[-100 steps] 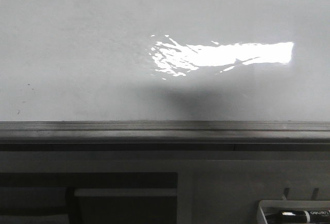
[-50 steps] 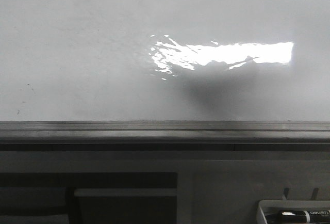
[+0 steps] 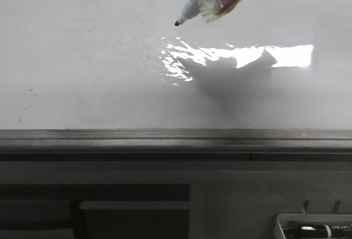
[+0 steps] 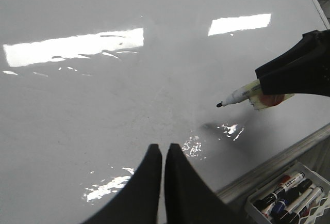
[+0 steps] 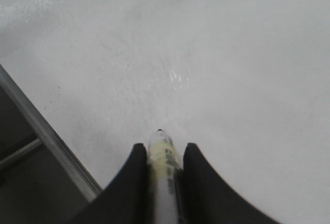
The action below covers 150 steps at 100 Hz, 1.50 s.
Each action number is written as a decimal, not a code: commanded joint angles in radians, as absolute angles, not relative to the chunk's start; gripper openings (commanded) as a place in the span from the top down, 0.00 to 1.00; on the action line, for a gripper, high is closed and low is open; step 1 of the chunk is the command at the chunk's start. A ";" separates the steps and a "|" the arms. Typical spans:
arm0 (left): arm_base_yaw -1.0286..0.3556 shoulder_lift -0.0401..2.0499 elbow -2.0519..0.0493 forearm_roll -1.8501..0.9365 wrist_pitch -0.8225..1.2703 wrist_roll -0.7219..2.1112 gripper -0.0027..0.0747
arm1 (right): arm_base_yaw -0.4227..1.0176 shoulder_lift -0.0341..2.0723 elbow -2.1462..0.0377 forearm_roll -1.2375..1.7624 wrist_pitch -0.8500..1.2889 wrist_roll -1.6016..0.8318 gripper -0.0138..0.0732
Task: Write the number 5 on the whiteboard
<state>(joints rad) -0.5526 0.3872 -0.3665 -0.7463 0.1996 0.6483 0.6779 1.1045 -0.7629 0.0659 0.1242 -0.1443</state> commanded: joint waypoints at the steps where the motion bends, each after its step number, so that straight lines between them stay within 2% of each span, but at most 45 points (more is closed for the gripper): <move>1: -0.550 0.397 -0.396 -0.765 0.138 0.637 0.99 | 0.672 1.099 -0.790 0.047 0.033 -0.147 0.89; 46: -0.550 0.397 -0.396 -0.767 0.139 0.637 0.99 | 0.584 1.111 -0.790 0.020 0.009 -0.147 0.89; 114: -0.550 0.397 -0.396 -0.767 0.141 0.637 0.99 | 0.584 1.156 -0.790 0.020 0.062 -0.147 0.89; 150: -0.550 0.397 -0.396 -0.767 0.141 0.637 0.99 | 0.590 1.156 -0.788 0.036 0.178 -0.147 0.89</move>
<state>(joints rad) -0.5526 0.3872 -0.3665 -0.7483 0.1996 0.6483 0.5914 1.1616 -0.7647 0.0420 0.1658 -0.1443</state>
